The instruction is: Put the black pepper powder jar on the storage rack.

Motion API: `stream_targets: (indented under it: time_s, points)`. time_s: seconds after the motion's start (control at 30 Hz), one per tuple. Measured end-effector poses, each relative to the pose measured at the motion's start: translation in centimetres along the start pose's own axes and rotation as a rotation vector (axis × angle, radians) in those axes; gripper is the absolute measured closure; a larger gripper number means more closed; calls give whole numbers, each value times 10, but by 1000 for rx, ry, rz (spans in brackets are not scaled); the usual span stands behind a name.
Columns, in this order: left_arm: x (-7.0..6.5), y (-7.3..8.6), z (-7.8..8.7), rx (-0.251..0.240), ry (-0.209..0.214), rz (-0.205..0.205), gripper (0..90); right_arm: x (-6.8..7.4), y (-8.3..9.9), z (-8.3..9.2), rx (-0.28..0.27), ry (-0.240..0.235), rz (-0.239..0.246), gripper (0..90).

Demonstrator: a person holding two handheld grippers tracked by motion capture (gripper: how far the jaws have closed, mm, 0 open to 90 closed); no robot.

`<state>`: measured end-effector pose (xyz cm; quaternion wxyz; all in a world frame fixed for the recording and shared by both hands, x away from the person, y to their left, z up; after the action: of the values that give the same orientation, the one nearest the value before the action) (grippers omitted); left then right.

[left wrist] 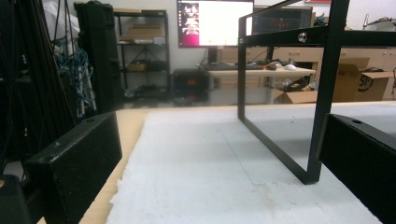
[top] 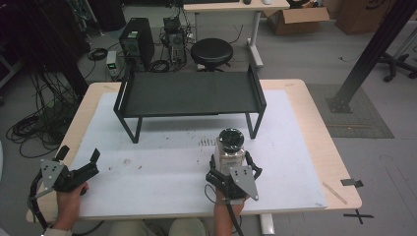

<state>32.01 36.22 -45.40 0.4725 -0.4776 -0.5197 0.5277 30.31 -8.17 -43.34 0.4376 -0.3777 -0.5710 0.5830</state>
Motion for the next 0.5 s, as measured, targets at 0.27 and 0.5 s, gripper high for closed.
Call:
stream_targets:
  time_s: [0.27,0.5]
  points:
    - [0,0,0,0,1,-1,4,-4,4,-9,-5,11,-8,0]
    - [0,0,0,-1,1,1,4,-5,6,-13,-19,9,-7,40]
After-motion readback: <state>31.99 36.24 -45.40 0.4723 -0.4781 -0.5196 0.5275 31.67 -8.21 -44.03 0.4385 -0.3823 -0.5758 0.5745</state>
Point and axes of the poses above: each handheld gripper's, and its own axes: z roughly backward along the jaws, y roughly out of its underside, x roughly to its left, the point moved 6 cm from there along -z, roughly forward along the jaws, and after that the axes turned 11 degrees about -y, right-handed, at the moved point
